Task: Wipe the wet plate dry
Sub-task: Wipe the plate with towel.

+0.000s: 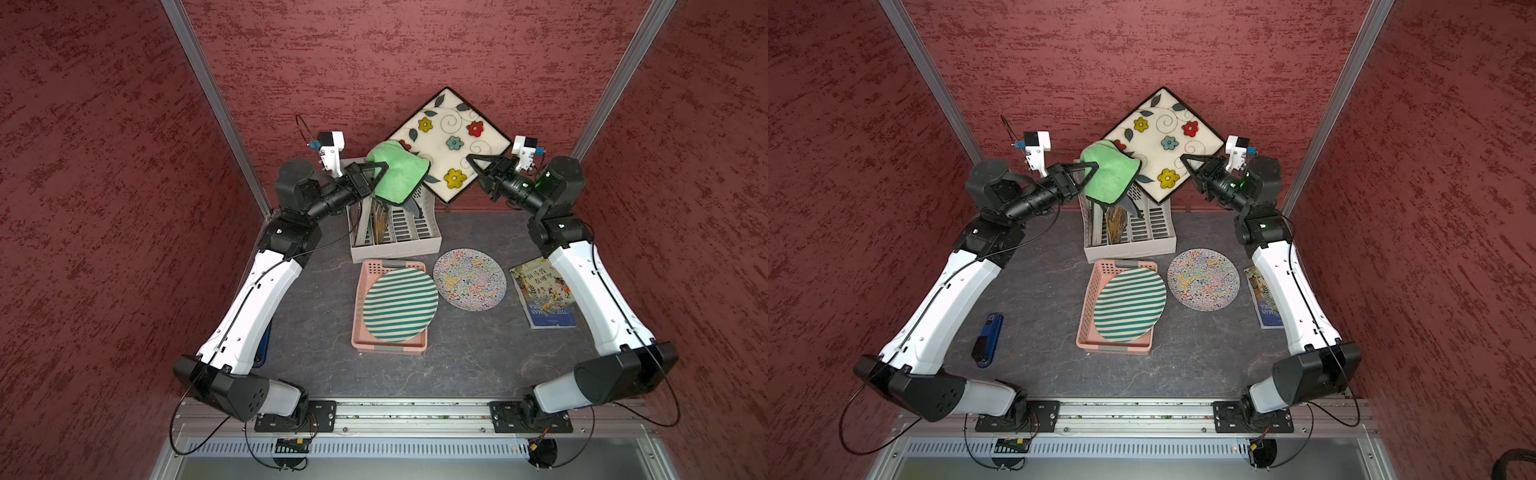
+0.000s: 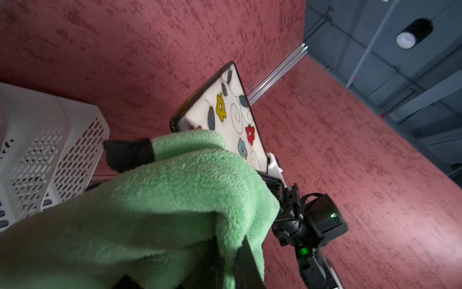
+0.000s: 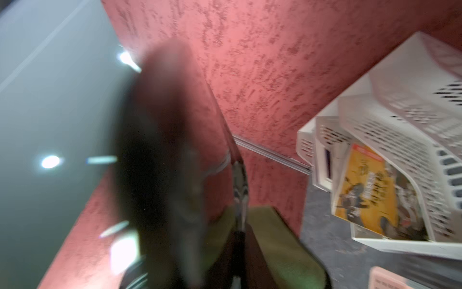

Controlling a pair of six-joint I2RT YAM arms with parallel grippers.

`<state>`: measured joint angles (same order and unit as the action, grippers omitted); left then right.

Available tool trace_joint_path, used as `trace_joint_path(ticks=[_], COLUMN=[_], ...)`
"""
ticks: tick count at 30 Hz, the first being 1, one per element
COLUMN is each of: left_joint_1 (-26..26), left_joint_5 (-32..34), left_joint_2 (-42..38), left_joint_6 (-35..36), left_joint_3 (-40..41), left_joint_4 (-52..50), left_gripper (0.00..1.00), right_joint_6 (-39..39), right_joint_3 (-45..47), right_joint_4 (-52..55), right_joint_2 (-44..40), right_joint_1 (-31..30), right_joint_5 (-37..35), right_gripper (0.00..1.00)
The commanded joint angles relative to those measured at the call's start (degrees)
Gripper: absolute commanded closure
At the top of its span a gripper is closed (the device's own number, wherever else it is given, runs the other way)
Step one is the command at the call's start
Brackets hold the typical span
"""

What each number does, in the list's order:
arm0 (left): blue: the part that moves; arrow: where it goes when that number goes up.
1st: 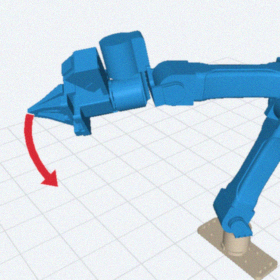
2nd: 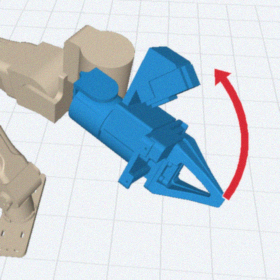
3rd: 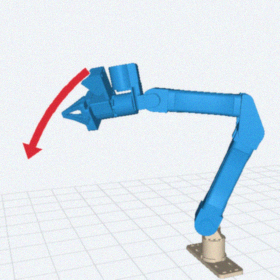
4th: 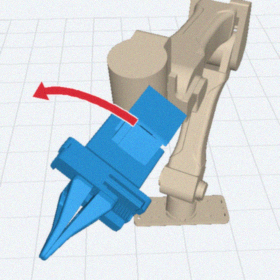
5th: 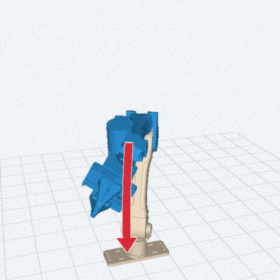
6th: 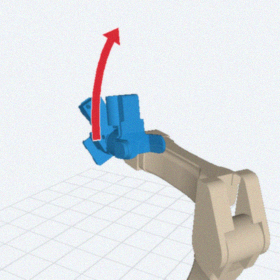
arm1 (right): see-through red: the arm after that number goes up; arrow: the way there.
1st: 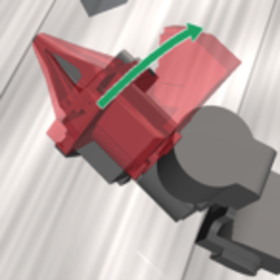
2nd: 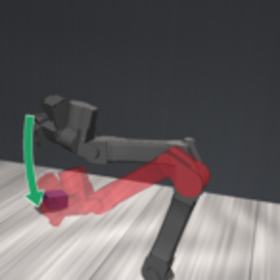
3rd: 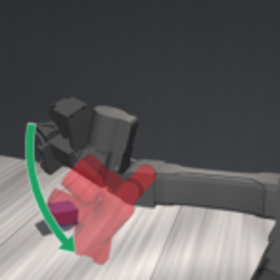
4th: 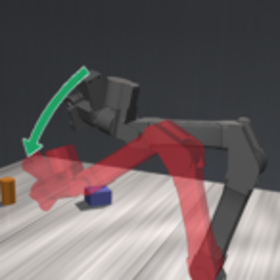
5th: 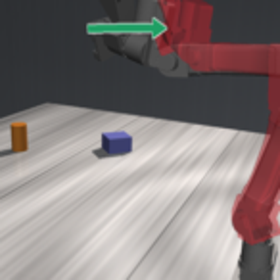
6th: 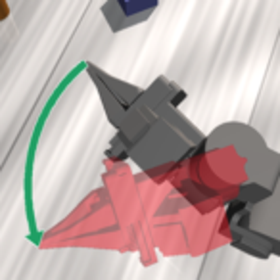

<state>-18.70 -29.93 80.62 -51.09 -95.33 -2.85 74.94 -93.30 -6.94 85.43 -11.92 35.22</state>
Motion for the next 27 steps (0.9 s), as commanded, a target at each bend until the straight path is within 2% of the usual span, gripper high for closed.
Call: trace_joint_path(ticks=[1, 8, 13, 20, 27], left_joint_1=[1.2, 1.9, 4.2, 6.7, 7.1], left_joint_5=[1.1, 0.6, 1.3, 3.7, 4.5], left_joint_2=[-0.9, 1.8, 3.3, 0.8, 2.5], left_joint_6=[-11.7, -18.2, -24.9, -29.9, -34.5], left_joint_3=[1.5, -1.0, 0.7, 9.0, 7.3], left_joint_4=[14.5, 22.8, 31.4, 39.2, 43.1], left_gripper=[1.00, 1.00, 1.00, 1.00, 1.00], right_joint_6=[11.9, 14.1, 21.1, 23.0, 19.8], right_joint_3=[0.7, 2.4, 2.9, 1.0, -0.9], right_joint_4=[-28.6, -33.6, -42.5, -44.1, -39.5], right_joint_2=[-2.6, -2.3, 1.3, 1.6, 3.0], right_joint_1=[-1.9, -5.1, -6.4, -2.6, -5.1], right_joint_5=[2.9, 5.6, 5.0, -1.3, 3.6], right_gripper=[1.00, 1.00, 1.00, 1.00, 1.00])
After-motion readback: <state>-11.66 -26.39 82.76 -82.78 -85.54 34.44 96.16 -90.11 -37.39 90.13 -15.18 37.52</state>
